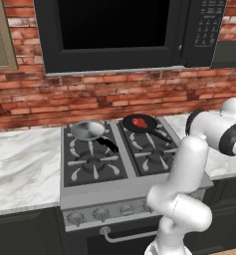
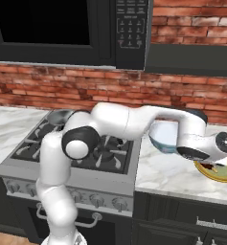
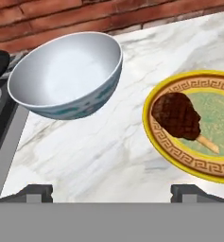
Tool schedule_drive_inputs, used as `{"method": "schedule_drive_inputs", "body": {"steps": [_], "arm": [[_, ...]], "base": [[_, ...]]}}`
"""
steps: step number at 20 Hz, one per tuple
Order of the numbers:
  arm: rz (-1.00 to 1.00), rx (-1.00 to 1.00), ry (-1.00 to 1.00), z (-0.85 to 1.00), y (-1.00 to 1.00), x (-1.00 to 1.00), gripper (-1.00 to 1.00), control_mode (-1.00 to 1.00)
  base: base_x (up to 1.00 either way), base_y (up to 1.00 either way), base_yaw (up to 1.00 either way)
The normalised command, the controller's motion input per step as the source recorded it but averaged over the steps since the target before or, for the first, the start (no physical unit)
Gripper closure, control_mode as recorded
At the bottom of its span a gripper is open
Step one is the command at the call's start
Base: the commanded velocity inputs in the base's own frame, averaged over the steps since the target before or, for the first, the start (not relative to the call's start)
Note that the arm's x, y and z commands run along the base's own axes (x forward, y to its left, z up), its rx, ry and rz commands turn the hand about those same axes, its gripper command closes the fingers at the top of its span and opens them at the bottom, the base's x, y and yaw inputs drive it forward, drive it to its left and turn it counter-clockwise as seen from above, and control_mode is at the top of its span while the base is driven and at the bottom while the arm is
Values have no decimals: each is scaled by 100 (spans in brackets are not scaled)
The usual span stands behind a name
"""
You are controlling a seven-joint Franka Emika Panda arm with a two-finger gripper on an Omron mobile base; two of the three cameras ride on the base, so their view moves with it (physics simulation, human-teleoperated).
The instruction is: Place one of the steaks on the plate and the other in the bowl. Then place the bowl in the fridge.
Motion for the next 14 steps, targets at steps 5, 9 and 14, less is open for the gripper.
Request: {"method": "schedule_drive_inputs", "body": {"steps": [5, 9, 14], "arm": [[0, -6, 6, 100, 66, -32, -100, -100], [0, -1, 10, 81, 58, -33, -100, -100], [-1, 0, 0, 27, 77, -37, -100, -100]], "base": [[0, 0, 0], [0, 0, 0], [0, 0, 0]]}}
